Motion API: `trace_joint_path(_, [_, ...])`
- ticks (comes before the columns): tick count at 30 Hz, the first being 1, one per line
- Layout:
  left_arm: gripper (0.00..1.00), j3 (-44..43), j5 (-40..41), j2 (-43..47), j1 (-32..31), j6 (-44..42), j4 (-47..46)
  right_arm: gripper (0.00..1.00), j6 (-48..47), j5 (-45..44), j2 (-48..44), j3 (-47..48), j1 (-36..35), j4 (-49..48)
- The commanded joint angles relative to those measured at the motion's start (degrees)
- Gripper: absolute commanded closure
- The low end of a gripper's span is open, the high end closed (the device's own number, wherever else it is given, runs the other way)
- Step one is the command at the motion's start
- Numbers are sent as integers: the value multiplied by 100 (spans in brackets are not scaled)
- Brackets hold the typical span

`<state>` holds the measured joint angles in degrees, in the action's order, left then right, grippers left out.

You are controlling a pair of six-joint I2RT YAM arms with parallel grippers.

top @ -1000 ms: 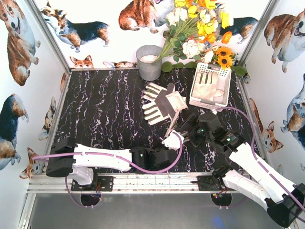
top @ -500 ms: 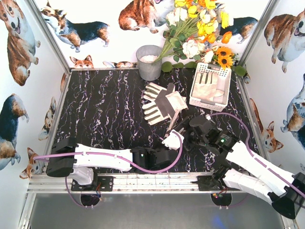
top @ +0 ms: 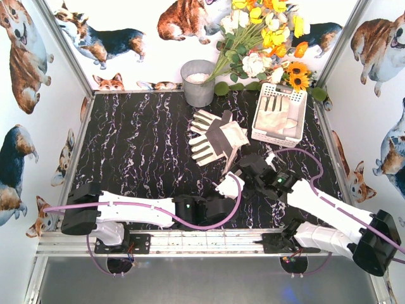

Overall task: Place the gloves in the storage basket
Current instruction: Pick up the glove from the center of the board.

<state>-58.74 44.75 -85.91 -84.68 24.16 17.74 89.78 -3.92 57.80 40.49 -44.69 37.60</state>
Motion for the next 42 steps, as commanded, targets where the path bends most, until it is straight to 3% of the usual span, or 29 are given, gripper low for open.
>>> trace_joint_path(1, [100,47,-38,161,-37,-34,-158,12,-331,-629,166,398,-40,76])
trace_joint_path(10, [100,47,-87,127,-39,-48,-86,35,-765,-705,353,648,-40,99])
trace_joint_path(15, [100,76,-212,125,-39,-140,-160,57,-898,-748,319,629,-40,26])
trace_joint_path(22, [100,246,-592,334,-39,-429,-453,55,-1134,-846,398,636,-41,66])
trace_joint_path(29, [100,334,-1055,391,-39,-485,-532,60,-1437,-1014,443,767,-40,319])
trace_joint_path(33, [100,339,-1135,357,-39,-494,-527,71,-1607,-1039,387,827,-40,375])
trace_joint_path(38, [100,328,-1149,389,-39,-465,-536,93,-1808,-964,288,852,-37,422])
trace_joint_path(39, [99,322,-1167,398,-39,-457,-512,96,-1845,-992,251,867,-39,466])
trace_joint_path(40, [90,301,-1170,406,-35,-445,-465,99,-1880,-1045,197,883,-32,515])
trace_joint_path(42, [61,264,-1154,448,-26,-408,-349,100,-2001,-1225,22,914,-38,579])
